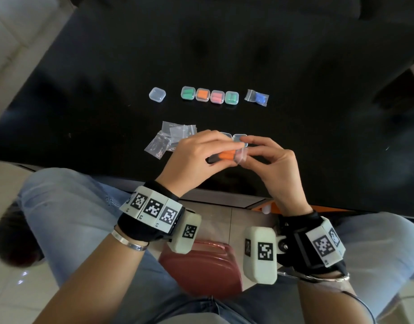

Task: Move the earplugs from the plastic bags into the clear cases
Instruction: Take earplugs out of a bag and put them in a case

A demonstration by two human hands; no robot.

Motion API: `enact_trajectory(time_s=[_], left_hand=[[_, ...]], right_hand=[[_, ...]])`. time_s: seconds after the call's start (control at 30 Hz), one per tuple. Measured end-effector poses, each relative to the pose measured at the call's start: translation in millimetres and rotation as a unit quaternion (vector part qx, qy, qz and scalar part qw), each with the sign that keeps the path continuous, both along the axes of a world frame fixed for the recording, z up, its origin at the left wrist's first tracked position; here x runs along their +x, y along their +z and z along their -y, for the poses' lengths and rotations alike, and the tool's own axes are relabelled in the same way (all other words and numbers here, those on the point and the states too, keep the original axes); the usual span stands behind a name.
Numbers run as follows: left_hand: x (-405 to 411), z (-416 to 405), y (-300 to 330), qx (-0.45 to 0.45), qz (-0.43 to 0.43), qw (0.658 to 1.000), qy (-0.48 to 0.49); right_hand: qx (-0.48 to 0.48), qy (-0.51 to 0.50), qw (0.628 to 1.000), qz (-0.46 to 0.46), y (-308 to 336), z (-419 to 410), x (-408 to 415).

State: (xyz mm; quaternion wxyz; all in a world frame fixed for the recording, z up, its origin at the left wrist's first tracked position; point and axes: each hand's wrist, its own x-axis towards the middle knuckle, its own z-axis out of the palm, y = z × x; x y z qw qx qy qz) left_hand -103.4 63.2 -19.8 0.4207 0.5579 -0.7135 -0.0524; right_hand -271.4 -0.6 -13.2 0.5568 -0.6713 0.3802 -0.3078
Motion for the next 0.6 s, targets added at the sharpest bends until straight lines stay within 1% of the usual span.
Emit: enact_trajectory(time_s=[0.07, 0.13, 0.17, 0.2, 0.23, 0.3, 0.37, 0.4, 0.47, 0.6], left_hand=[[-3, 1, -1, -0.026, 0.035, 0.999, 0.015], [-5, 2, -1, -0.039, 0.055, 0.998, 0.021], [-4, 1, 0, -0.035, 0.049, 0.998, 0.012], [-4, 0, 1, -0.02, 0.027, 0.999, -0.001], [-4, -1, 2, 0.006, -0.016, 1.0, -0.014], [-4, -3, 4, 0.074, -0.142, 0.987, -0.006], [-6, -4, 7, 0.151, -0.265, 0.952, 0.021], [-6, -4, 7, 0.181, -0.31, 0.933, 0.019], [-8, -2, 6, 0.205, -0.347, 0.915, 0.004], [-12, 2, 4, 0.184, -0.377, 0.907, 0.031]], right_hand=[[0.055, -0.003, 0.998, 0.035, 0, 0, 0], [0.072, -0.001, 0.996, 0.054, -1, 0, 0], [0.072, 0.001, 0.996, 0.057, -1, 0, -1], [0.072, 0.001, 0.996, 0.057, -2, 1, -1], [0.071, -0.001, 0.996, 0.056, -4, 1, -1], [0.065, -0.015, 0.997, 0.045, -6, 4, -2], [0.057, -0.022, 0.998, 0.033, -8, 7, -3], [0.055, -0.019, 0.998, 0.031, -9, 8, -3], [0.054, -0.008, 0.998, 0.031, -8, 8, -2], [0.053, -0.011, 0.998, 0.022, -7, 8, 0]])
